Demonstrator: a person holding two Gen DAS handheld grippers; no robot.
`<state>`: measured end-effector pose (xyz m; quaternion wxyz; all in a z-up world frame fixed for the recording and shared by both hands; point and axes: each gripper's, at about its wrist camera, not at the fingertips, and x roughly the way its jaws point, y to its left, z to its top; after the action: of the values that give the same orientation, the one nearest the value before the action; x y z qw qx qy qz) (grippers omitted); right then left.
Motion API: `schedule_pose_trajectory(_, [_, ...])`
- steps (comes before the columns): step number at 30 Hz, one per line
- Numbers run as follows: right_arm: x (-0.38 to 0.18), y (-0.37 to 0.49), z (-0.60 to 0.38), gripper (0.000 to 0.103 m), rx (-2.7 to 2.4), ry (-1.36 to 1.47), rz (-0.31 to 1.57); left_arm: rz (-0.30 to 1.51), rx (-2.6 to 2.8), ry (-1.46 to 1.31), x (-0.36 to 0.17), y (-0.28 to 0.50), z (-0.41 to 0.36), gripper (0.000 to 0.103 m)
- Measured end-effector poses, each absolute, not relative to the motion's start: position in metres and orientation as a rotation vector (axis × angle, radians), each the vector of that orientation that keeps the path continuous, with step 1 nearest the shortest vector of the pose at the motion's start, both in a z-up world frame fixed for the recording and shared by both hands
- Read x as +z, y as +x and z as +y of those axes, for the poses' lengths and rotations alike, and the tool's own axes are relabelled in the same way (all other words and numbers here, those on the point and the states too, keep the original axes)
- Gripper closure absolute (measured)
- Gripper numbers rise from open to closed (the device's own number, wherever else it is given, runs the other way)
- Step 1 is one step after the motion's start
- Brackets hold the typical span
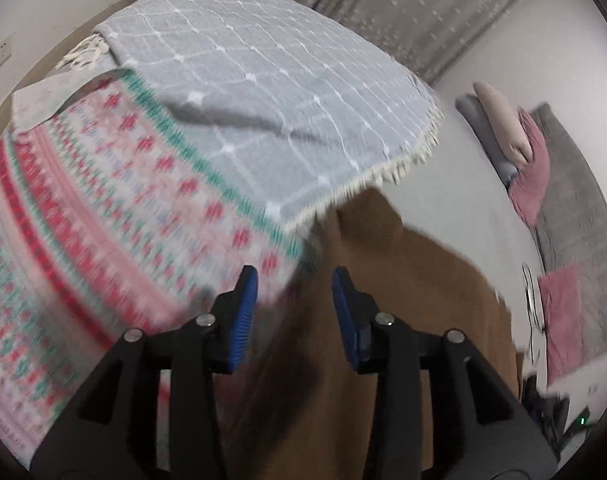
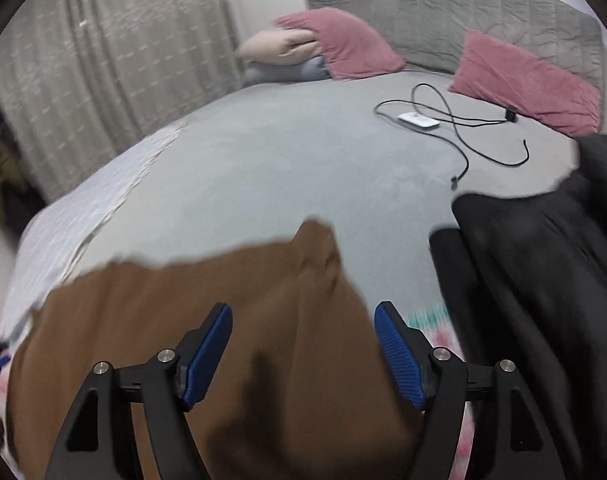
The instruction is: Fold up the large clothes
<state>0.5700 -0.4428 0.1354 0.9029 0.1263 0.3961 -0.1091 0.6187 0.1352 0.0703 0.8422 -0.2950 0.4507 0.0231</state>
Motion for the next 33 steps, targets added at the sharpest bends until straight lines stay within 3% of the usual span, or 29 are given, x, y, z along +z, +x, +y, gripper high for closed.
schedule_pose_trajectory(2, [0.136, 0.535, -0.428, 0.028, -0.177, 0.224, 0.857, 0.971, 0.018, -0.574, 0.072, 0.580, 0.129, 0.051])
schedule_pose_trajectory(6, [0.129, 0.483, -0.402, 0.033, -0.125, 0.178, 0.900, 0.997, -0.007, -0.460, 0.072, 0.537, 0.109, 0.050])
schedule_pose_trajectory(8, [0.129, 0.459, -0.394, 0.062, -0.142, 0.158, 0.889, 1.012, 0.002, -0.421, 0.072, 0.531, 0.105, 0.050])
schedule_pose_trajectory(9, [0.128, 0.451, -0.394, 0.064, -0.157, 0.170, 0.886, 1.005, 0.013, -0.412, 0.072, 0.529, 0.106, 0.050])
schedule_pose_trajectory(12, [0.124, 0.438, -0.410, 0.063, -0.213, 0.223, 0.881, 1.014, 0.018, -0.447, 0.063, 0.518, 0.111, 0.049])
schedule_pose_trajectory(15, [0.116, 0.439, -0.429, 0.054, -0.220, 0.258, 0.919, 1.032, 0.007, -0.501, 0.047, 0.515, 0.115, 0.049])
schedule_pose_trajectory(16, [0.111, 0.441, -0.430, 0.054, -0.213, 0.256, 0.922, 1.032, 0.003, -0.508, 0.043, 0.515, 0.114, 0.052])
schedule_pose_trajectory(18, [0.102, 0.447, -0.428, 0.054, -0.253, 0.201, 0.928, 1.010, -0.036, -0.497, 0.045, 0.515, 0.108, 0.074])
schedule_pose_trajectory(19, [0.097, 0.451, -0.427, 0.055, -0.289, 0.169, 0.929, 0.998, -0.028, -0.459, 0.048, 0.514, 0.104, 0.078])
schedule_pose_trajectory(21, [0.084, 0.458, -0.429, 0.069, -0.291, 0.170, 0.949, 0.983, -0.019, -0.425, 0.051, 0.510, 0.099, 0.083])
schedule_pose_trajectory(26, [0.082, 0.462, -0.420, 0.084, -0.347, 0.118, 0.935, 0.976, 0.034, -0.465, 0.047, 0.501, 0.104, 0.085])
schedule_pose_trajectory(33, [0.066, 0.461, -0.405, 0.083, -0.393, -0.018, 0.913, 0.963, 0.111, -0.445, 0.041, 0.492, 0.095, 0.086])
